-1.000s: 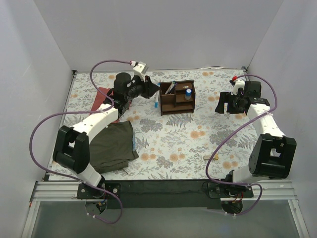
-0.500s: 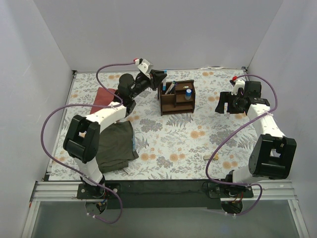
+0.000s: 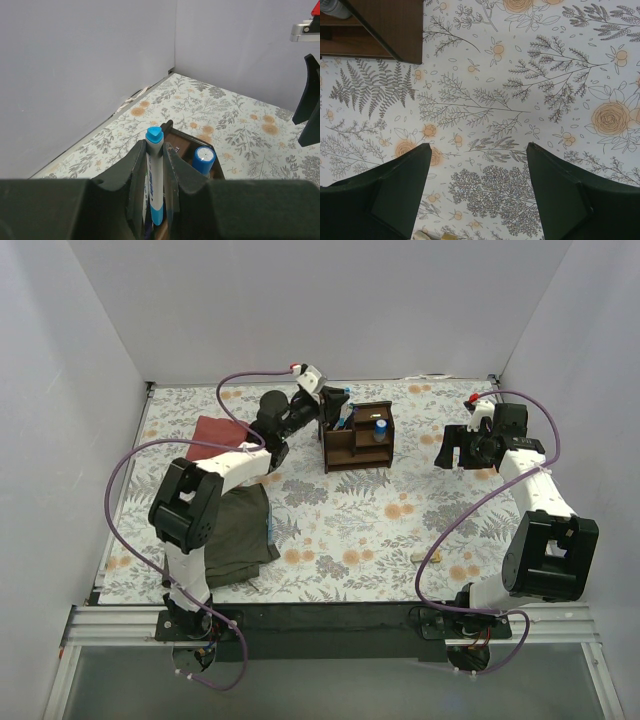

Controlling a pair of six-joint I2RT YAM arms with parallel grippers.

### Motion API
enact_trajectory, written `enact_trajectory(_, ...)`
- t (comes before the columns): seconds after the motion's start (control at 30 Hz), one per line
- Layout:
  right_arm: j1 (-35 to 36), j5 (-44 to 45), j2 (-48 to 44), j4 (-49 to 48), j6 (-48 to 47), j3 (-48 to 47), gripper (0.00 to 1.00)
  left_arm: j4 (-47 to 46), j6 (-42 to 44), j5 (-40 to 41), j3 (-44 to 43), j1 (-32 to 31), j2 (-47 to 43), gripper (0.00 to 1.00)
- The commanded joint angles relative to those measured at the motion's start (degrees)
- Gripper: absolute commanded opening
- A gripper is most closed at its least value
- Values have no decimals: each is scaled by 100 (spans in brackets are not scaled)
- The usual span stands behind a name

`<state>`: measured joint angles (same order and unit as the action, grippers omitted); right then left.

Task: Sort the stationery into containers
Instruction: Place the pen in the storage box, then pick up the pen from the center of the board.

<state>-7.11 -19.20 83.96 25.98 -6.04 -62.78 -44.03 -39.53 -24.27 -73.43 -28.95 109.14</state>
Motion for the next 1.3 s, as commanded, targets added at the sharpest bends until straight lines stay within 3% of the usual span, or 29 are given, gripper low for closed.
enact_trajectory(0.0,-18,65,15,-40,-64,-93,86,-88,94,54,-303,-41,177,0)
enact_trajectory(0.47,-18,48,314,-58,-72,-269,85,26,200,168,-515,-32,503,1)
enact_trajectory(0.5,-18,48,314,-58,-72,-261,85,44,200,177,-532,-41,511,20)
enact_trajectory(0.6,-18,57,331,-75,-72,-269,86,140,191,247,-567,-32,520,36)
enact_trajectory(0.73,-18,39,331,-110,-64,-243,85,254,305,405,-541,-32,398,47)
enact_trajectory(0.83,-18,39,322,-145,-64,-226,85,430,463,774,-418,-32,-6,50)
enact_trajectory(0.93,-18,48,296,-181,-64,-173,86,1394,333,1581,-444,-32,-691,47)
enact_trajectory(1.0,-18,39,287,-198,-72,-111,86,2964,139,2047,-567,-6,-1199,40)
enact_trajectory(1.03,-18,22,279,-198,-72,-76,86,3588,-1,1997,-698,55,-1359,31)
enact_trajectory(1.07,-18,-22,278,-207,-72,-33,86,4778,-2,1892,-699,100,-1500,13)
enact_trajectory(1.1,-18,-40,278,-224,-72,3,86,5242,33,1900,-612,135,-1771,8)
enact_trajectory(1.13,-18,-57,278,-251,-72,29,86,5604,68,1952,-263,153,-1922,7)
enact_trajectory(1.2,-18,-119,278,-303,-55,82,86,6308,208,1857,230,188,-2333,25)
enact_trajectory(1.27,-18,-154,305,-313,-11,91,86,6843,270,1585,687,214,-2485,33)
